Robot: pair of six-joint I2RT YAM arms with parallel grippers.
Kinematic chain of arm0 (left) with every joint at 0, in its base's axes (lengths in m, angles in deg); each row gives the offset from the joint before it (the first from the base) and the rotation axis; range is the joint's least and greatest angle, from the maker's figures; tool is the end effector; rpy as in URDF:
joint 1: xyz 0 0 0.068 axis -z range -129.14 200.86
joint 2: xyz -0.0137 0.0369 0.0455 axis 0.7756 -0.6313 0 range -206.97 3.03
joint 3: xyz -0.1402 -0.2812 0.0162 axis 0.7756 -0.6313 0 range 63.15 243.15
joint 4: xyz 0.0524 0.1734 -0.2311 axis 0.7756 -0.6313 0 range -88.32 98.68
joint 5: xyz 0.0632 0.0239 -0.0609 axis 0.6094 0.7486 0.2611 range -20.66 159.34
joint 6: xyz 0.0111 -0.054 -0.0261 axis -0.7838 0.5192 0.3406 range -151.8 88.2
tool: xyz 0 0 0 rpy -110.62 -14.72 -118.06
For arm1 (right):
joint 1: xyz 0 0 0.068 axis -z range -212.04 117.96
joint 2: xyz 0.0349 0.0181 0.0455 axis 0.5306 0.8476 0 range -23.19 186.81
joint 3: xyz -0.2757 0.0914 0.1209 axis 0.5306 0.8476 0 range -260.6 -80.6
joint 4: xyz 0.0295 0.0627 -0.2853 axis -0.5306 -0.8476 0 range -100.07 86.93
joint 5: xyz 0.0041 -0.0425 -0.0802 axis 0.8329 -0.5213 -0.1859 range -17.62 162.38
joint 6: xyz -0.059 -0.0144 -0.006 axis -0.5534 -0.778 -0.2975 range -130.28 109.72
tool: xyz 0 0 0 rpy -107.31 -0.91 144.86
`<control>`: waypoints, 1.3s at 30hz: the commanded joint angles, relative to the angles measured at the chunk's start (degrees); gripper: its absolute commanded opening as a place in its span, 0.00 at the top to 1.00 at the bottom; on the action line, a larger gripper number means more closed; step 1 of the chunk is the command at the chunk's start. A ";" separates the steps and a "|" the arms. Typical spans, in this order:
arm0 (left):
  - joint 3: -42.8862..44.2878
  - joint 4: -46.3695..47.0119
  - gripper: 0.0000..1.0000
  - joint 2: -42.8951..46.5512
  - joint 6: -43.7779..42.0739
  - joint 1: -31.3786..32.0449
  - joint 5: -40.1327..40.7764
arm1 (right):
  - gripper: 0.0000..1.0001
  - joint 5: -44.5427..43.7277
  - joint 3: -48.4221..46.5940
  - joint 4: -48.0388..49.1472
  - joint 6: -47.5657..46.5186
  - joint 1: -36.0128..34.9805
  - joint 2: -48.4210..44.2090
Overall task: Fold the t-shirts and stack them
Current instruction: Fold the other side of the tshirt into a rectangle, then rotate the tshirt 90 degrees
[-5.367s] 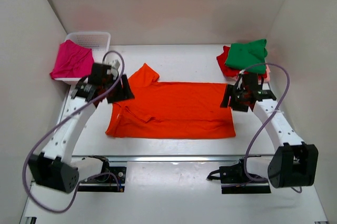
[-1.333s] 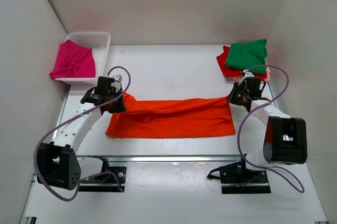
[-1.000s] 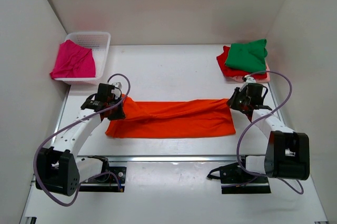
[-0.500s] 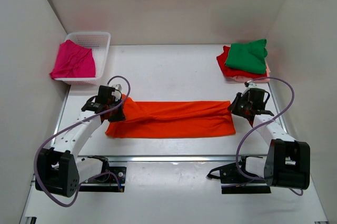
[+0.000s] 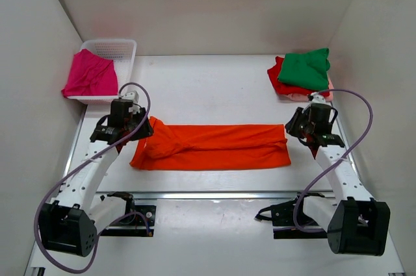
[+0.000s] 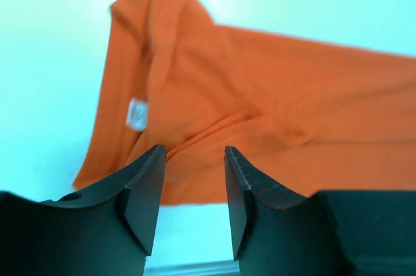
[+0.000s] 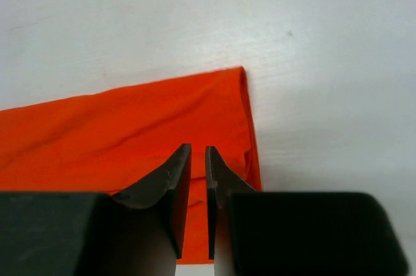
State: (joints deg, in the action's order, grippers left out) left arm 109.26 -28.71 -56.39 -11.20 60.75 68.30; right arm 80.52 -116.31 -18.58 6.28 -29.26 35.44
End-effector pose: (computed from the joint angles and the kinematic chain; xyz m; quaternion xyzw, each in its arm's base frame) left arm 0.2215 -0.0394 0.2793 -0.0848 0.9379 -0.0967 0.3222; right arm 0.2339 -0.0050 0.2481 0.1204 0.8906 0.1155 0.4231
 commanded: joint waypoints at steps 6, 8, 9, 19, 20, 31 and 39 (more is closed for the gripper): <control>-4.86 11.70 0.49 -6.31 8.13 5.74 -4.94 | 0.91 4.59 -6.83 5.22 -3.02 -4.98 14.20; -7.43 14.17 0.50 -7.99 10.60 7.33 -4.33 | 0.92 5.65 -7.01 5.66 -2.94 -6.03 17.56; -8.65 15.14 0.50 -9.56 11.82 8.38 -3.54 | 0.92 5.57 -7.27 5.58 -2.67 -6.39 19.57; 5.63 11.81 0.55 -35.73 10.96 9.53 0.07 | 0.99 3.11 -2.53 -3.28 3.74 -14.29 23.81; 9.92 11.72 0.56 -37.42 10.78 9.45 -0.36 | 0.99 1.72 -2.09 -4.35 5.05 -15.52 23.29; 74.20 -13.28 0.64 -79.39 3.93 8.74 -3.53 | 1.00 4.42 12.85 9.96 28.35 -32.75 10.28; 95.84 -12.33 0.64 -96.27 6.03 6.19 -13.55 | 0.95 9.76 7.07 20.08 29.08 -46.55 21.49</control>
State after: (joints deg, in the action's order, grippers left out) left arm 216.01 -40.12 -156.27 -5.19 68.61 58.33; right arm 85.96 -105.88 -3.94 35.37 -73.80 51.38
